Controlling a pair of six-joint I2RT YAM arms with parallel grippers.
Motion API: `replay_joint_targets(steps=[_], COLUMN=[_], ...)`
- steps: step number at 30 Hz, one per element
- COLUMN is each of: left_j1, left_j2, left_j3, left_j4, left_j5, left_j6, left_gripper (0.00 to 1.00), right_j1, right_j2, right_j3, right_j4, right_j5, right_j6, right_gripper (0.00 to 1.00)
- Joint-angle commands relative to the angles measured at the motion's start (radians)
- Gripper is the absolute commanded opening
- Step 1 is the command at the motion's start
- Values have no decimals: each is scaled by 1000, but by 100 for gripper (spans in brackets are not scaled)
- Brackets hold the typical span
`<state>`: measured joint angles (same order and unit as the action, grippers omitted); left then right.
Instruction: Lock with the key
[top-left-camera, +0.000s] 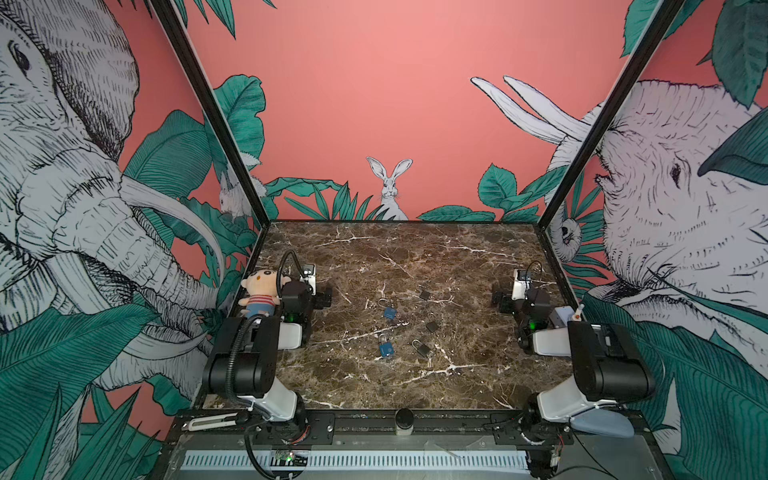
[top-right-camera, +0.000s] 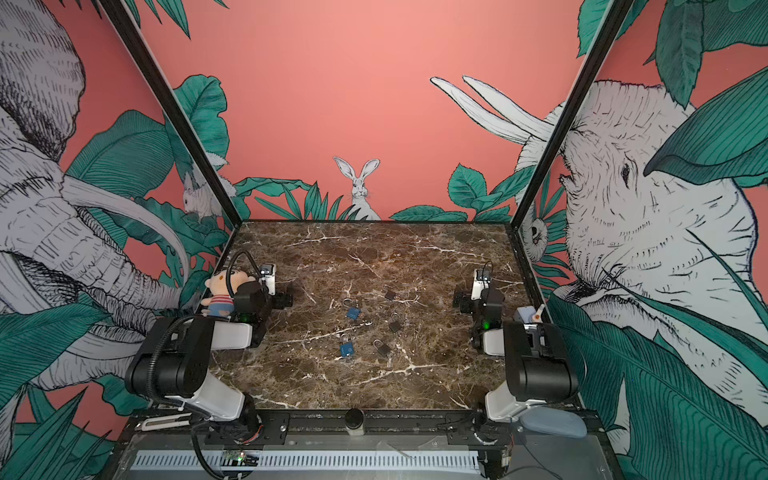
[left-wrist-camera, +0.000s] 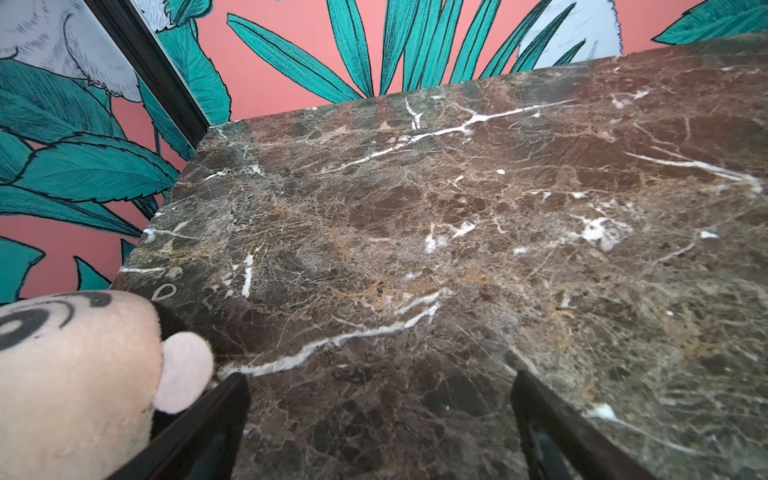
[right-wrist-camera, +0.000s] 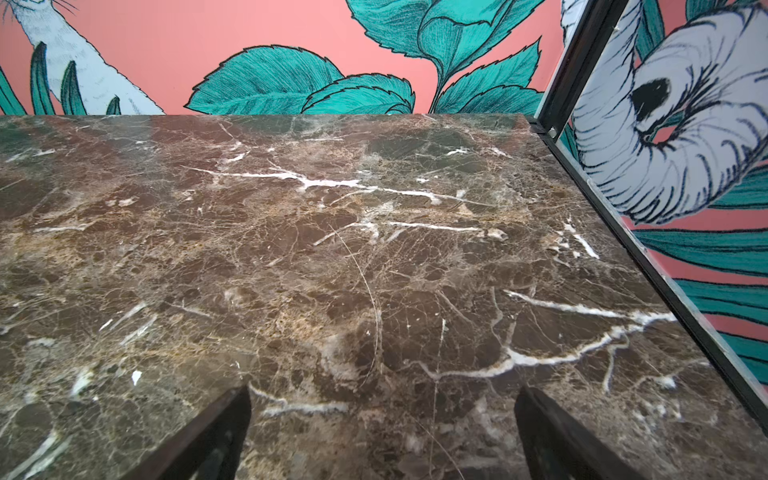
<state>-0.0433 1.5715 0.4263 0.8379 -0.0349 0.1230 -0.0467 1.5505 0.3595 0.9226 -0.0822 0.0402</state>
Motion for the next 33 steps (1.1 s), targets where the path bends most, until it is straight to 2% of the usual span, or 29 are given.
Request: replay_joint_targets(steps=[1,33], left_j1=[-1,-1], left_j2=[-22,-18], left_j3=[-10,-9], left_j4=[20,21], left_j5=[7,6], left_j6=[-2,-3], left_gripper=[99,99], right_j1=[4,11], right_j2=[1,1], right_j3=[11,22], right_j4=[27,9], right_j5=[6,17], right_j6=[-6,-12], right_gripper=[99,99])
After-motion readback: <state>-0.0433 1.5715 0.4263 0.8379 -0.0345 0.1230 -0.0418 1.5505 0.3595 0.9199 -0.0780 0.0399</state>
